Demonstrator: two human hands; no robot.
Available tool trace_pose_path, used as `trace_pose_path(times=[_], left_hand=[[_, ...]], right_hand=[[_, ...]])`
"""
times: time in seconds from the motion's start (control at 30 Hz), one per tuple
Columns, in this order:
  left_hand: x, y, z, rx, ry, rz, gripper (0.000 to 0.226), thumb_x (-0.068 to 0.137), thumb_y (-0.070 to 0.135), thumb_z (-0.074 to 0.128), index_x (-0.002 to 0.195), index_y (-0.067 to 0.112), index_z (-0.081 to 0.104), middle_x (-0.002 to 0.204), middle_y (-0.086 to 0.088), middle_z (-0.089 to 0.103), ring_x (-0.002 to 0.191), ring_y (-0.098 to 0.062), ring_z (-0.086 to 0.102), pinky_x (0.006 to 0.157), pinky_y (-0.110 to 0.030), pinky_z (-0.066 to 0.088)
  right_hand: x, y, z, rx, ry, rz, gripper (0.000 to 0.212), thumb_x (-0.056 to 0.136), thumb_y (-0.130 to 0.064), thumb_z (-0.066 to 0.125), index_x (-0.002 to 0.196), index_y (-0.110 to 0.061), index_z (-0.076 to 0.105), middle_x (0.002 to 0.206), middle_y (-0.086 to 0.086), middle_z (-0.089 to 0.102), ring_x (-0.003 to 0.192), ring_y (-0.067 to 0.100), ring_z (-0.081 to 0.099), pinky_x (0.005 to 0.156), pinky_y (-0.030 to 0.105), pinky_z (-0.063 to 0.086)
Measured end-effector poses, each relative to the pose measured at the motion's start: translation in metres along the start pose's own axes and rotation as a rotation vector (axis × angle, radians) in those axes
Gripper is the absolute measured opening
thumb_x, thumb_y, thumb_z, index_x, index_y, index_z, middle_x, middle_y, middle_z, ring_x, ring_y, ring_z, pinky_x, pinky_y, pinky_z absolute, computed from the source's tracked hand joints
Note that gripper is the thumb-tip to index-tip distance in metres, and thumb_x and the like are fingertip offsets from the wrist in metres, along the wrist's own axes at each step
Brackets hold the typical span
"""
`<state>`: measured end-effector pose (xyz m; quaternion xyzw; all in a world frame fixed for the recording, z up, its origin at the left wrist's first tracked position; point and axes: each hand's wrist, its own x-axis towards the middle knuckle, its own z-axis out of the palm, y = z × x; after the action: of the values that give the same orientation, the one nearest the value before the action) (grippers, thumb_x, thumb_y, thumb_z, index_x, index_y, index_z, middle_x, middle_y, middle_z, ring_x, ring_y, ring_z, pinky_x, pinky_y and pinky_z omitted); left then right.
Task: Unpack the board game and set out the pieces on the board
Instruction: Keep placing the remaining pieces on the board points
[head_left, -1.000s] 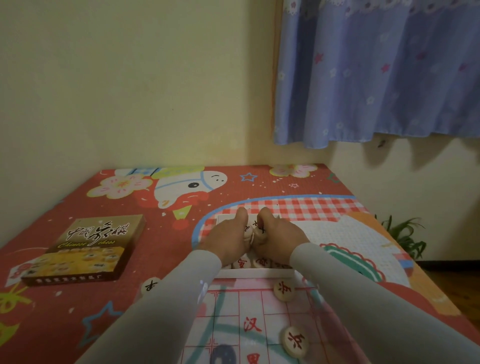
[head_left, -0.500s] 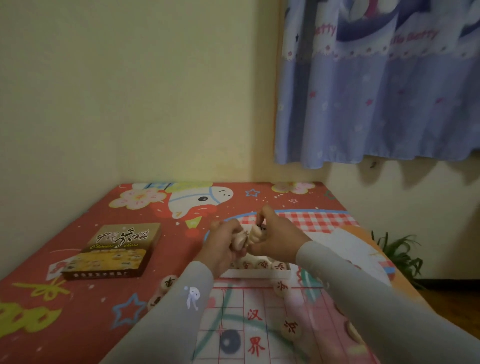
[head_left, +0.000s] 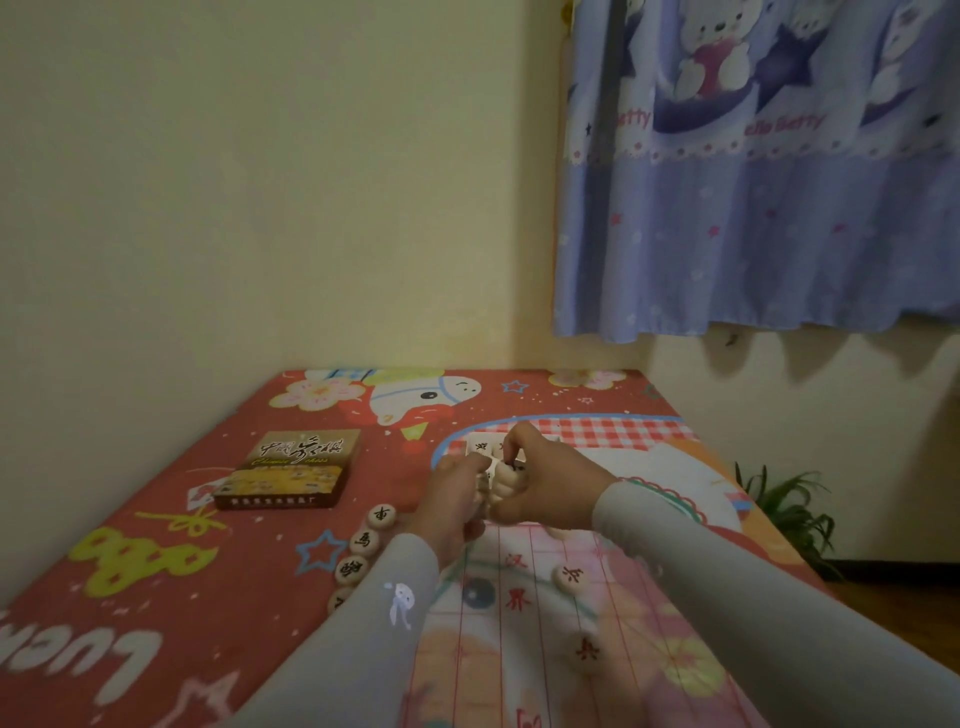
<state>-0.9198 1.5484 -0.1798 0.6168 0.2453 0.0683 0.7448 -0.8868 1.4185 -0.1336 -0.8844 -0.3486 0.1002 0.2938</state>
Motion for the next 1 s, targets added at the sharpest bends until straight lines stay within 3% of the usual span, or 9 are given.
trace_pose_path(times=[0.17,0.27,0.37,0.43,0.5,0.63,0.8,0.9,1.0], left_hand=[[-0.022,-0.014,-0.007,-0.049,-0.044,-0.104,0.011,0.087,0.025,0.051,0.084,0.019,0.059,0.056,0.001,0.052,0.04,-0.011,0.042,0.043,-0.016,0.028],[-0.034,-0.019,-0.006,-0.184,-0.104,-0.192,0.028,0.089,0.04,0.053,0.074,0.017,0.056,0.056,-0.001,0.046,0.048,-0.015,0.039,0.045,-0.019,0.03],[-0.045,-0.02,-0.001,-0.262,-0.123,-0.259,0.042,0.085,0.054,0.055,0.066,0.018,0.06,0.057,-0.001,0.051,0.049,-0.016,0.045,0.045,-0.019,0.039],[-0.051,-0.022,0.001,-0.281,-0.143,-0.292,0.038,0.083,0.054,0.057,0.066,0.019,0.061,0.059,-0.001,0.054,0.051,-0.015,0.048,0.049,-0.02,0.043],[-0.053,-0.025,0.001,-0.285,-0.162,-0.313,0.035,0.081,0.053,0.058,0.069,0.021,0.063,0.063,-0.001,0.058,0.057,-0.016,0.054,0.054,-0.022,0.048],[-0.056,-0.03,0.002,-0.376,-0.188,-0.36,0.026,0.081,0.046,0.061,0.076,0.021,0.068,0.073,-0.003,0.068,0.068,-0.02,0.064,0.062,-0.029,0.054],[-0.054,-0.034,0.002,-0.439,-0.182,-0.403,0.022,0.078,0.035,0.058,0.086,0.019,0.07,0.08,-0.003,0.071,0.074,-0.021,0.066,0.068,-0.03,0.055],[-0.051,-0.037,0.001,-0.446,-0.164,-0.391,0.023,0.08,0.034,0.055,0.073,0.017,0.069,0.064,-0.002,0.067,0.062,-0.02,0.063,0.063,-0.028,0.053],[-0.049,-0.039,0.0,-0.464,-0.159,-0.374,0.033,0.082,0.037,0.053,0.063,0.016,0.072,0.065,-0.003,0.067,0.065,-0.021,0.062,0.065,-0.029,0.052]], right_hand=[[-0.023,-0.01,-0.001,0.027,0.004,-0.003,0.048,0.07,-0.026,0.076,0.102,-0.023,0.04,0.079,-0.009,0.057,0.063,0.008,0.049,0.055,0.022,0.042],[-0.033,-0.015,0.001,0.047,0.013,-0.016,0.047,0.071,-0.024,0.075,0.101,-0.022,0.04,0.073,-0.012,0.055,0.063,0.008,0.049,0.057,0.022,0.044],[-0.04,-0.018,0.009,0.041,0.005,-0.042,0.044,0.074,-0.025,0.073,0.102,-0.021,0.039,0.07,-0.014,0.052,0.063,0.007,0.049,0.063,0.02,0.046],[-0.046,-0.02,0.012,0.026,0.008,-0.066,0.04,0.079,-0.024,0.071,0.104,-0.02,0.04,0.069,-0.013,0.052,0.06,0.001,0.047,0.056,0.01,0.04],[-0.05,-0.021,0.016,-0.023,0.022,-0.078,0.039,0.082,-0.027,0.069,0.11,-0.019,0.042,0.075,-0.014,0.053,0.062,-0.002,0.047,0.052,0.01,0.035],[-0.051,-0.017,0.023,-0.079,0.04,-0.047,0.044,0.082,-0.037,0.068,0.118,-0.024,0.045,0.092,-0.008,0.057,0.072,0.001,0.052,0.059,0.018,0.04],[-0.05,-0.011,0.029,-0.055,0.057,-0.065,0.032,0.086,-0.04,0.059,0.116,-0.032,0.051,0.103,-0.008,0.065,0.083,0.007,0.064,0.068,0.022,0.048],[-0.047,-0.005,0.036,-0.02,0.104,-0.072,0.024,0.092,-0.044,0.052,0.114,-0.035,0.054,0.108,-0.008,0.065,0.085,0.008,0.066,0.077,0.027,0.052],[-0.045,-0.003,0.04,0.036,0.154,-0.08,0.019,0.093,-0.04,0.054,0.11,-0.033,0.059,0.102,-0.009,0.065,0.089,0.006,0.062,0.074,0.019,0.048]])
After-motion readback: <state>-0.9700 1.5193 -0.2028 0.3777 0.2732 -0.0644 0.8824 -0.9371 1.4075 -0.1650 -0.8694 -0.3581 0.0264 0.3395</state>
